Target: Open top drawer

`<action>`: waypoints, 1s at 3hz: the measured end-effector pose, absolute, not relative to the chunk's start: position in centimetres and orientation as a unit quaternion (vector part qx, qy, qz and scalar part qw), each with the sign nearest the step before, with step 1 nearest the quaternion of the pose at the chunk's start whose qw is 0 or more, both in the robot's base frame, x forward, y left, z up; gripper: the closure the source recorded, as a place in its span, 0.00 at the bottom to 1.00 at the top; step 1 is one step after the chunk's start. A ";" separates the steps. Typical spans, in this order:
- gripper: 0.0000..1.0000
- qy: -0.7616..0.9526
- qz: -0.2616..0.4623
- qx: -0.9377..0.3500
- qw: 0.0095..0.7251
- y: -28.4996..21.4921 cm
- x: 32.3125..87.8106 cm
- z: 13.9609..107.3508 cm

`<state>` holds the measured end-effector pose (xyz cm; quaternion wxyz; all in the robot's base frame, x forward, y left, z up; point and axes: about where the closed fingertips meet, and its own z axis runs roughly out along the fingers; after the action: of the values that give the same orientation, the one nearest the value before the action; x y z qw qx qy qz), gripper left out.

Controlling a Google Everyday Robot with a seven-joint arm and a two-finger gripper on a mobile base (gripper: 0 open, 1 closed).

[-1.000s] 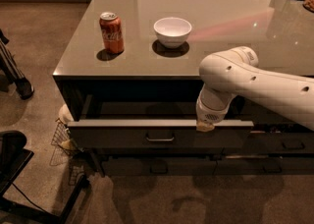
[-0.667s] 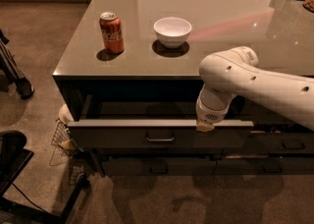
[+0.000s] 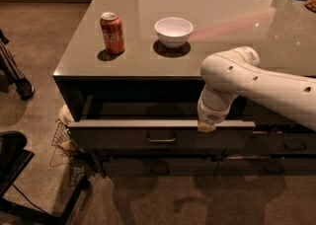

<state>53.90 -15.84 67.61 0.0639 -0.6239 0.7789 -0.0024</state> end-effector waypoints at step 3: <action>0.08 0.779 -0.002 -0.624 0.064 -15.8 53.9 67.9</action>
Offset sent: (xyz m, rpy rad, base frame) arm 0.0000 0.0000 0.0000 0.0000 0.0000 0.0000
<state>53.90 -15.84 67.89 0.0639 -0.6239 0.7789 -0.0024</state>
